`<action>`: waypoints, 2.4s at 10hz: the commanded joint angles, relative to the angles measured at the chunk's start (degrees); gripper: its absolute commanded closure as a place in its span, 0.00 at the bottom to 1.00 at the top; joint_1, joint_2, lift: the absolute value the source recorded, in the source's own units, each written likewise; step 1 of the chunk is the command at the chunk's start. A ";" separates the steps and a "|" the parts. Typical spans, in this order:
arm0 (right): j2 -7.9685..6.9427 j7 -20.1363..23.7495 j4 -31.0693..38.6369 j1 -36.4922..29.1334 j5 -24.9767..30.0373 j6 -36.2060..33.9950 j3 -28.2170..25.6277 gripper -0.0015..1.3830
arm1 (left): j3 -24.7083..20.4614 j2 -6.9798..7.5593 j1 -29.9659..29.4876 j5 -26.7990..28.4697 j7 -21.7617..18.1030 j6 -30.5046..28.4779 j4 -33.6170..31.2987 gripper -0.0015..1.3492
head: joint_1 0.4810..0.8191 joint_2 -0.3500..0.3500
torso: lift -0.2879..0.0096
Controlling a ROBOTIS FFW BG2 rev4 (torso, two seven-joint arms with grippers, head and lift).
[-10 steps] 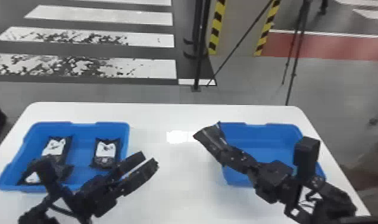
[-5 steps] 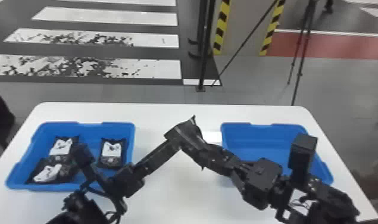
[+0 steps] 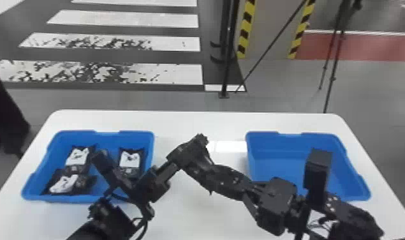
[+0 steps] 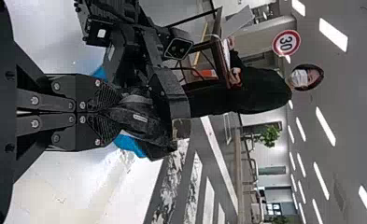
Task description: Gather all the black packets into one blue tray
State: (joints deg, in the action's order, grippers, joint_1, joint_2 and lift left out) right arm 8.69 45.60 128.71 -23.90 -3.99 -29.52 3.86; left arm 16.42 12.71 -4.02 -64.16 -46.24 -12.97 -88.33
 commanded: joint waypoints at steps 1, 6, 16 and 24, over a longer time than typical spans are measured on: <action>0.01 0.01 0.03 0.14 -0.12 -0.15 0.02 0.93 | -0.31 0.12 -0.19 3.83 0.27 4.11 0.23 0.90 | 0.63 0.44 | 0.60; -0.78 -0.07 -4.19 0.85 -6.86 1.54 -1.01 0.29 | -3.17 0.21 -0.89 7.38 -0.08 12.55 0.65 0.90 | 0.63 0.51 | 0.60; -7.55 -11.24 -15.58 -15.33 -22.63 30.50 -18.49 0.15 | -35.05 2.41 -2.16 57.42 -2.89 16.91 0.65 0.90 | 0.63 0.67 | 0.60; -8.75 -16.95 -19.09 -25.17 -25.14 49.21 -24.09 0.15 | -37.56 -1.63 -23.11 44.62 2.12 29.28 -9.48 0.14 | 0.63 0.52 | 0.60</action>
State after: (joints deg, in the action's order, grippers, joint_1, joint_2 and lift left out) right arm 0.09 28.73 109.79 -48.40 -29.13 17.14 -19.94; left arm -20.98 12.09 -22.43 -16.70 -44.29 16.05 -94.11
